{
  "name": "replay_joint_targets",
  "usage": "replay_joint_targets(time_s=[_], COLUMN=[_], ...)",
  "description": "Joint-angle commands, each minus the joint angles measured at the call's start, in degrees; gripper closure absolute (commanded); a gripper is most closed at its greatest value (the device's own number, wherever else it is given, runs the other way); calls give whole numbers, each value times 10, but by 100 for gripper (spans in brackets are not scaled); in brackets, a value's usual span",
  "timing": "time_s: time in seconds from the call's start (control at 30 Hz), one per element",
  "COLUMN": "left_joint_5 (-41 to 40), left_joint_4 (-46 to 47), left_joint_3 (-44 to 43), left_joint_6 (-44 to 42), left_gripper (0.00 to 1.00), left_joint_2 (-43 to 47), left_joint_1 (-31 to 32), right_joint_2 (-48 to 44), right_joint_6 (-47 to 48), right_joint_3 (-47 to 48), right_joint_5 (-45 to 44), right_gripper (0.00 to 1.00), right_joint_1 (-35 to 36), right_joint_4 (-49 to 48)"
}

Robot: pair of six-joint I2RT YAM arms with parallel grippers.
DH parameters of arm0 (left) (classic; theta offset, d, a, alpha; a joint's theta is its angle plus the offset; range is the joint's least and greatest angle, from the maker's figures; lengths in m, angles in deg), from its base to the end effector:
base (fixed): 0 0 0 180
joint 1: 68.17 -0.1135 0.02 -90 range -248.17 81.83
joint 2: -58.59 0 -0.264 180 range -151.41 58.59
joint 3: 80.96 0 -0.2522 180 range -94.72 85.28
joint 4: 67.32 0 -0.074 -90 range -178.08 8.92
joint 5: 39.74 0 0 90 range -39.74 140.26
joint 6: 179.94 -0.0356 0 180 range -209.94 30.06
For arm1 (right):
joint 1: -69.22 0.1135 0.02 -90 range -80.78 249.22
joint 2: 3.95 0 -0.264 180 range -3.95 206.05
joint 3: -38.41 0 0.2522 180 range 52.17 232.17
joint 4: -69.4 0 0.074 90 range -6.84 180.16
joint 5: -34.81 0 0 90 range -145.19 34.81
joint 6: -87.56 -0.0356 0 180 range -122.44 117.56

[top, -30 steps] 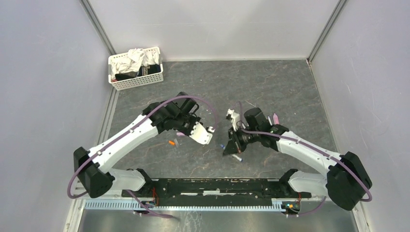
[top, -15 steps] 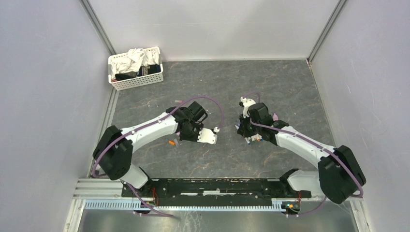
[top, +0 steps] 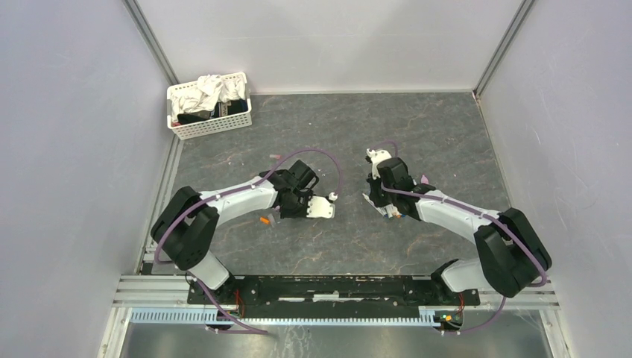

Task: Open the pen caps

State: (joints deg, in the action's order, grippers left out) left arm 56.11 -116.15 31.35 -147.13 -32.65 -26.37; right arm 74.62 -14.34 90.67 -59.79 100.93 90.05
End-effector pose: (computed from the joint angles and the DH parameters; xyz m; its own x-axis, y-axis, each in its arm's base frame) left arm 0.2138 -0.1960 0.1724 0.1916 0.9502 -0.2457 0.9689 -0.1432 0.2018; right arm 0.2299 0.1387 0.1805 -0.7068 -0.1951 -0.6799 -0.3389 0.9371 0.0834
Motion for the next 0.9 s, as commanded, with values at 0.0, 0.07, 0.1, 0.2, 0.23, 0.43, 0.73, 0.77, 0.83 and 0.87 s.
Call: replay_joint_targets(time_s=[0.0, 0.07, 0.1, 0.2, 0.23, 0.43, 0.73, 0.77, 0.83, 0.87], left_joint_5=[-9, -8, -6, 12, 17, 15, -45, -46, -33, -26], left_joint_4=[28, 24, 21, -9, -21, -93, -160, -165, -169, -168], left_joint_3=[-27, -37, -43, -77, -91, -182, -269, -277, -288, -292], left_joint_6=[51, 57, 61, 75, 84, 120, 165, 167, 178, 185], left_gripper=[63, 61, 59, 51, 46, 0, 0, 0, 0, 0], left_joint_2=[-19, -16, -11, 8, 18, 44, 59, 59, 64, 68], left_joint_1=[-1, -1, -1, -1, -1, -5, -40, -47, -66, -71], right_joint_2=[19, 32, 37, 57, 65, 107, 129, 129, 131, 129], right_joint_6=[25, 32, 37, 59, 64, 87, 97, 97, 95, 93], right_joint_3=[16, 24, 29, 46, 54, 77, 71, 68, 65, 64], right_joint_5=[-4, -2, -3, -12, -16, -27, -32, -27, -17, -15], right_gripper=[100, 100, 100, 100, 100, 93, 75, 72, 68, 67], right_joint_1=[-3, -2, -2, -3, -2, -2, -3, -2, -3, -3], right_joint_4=[-53, -57, -60, -60, -59, -59, -63, -65, -65, -65])
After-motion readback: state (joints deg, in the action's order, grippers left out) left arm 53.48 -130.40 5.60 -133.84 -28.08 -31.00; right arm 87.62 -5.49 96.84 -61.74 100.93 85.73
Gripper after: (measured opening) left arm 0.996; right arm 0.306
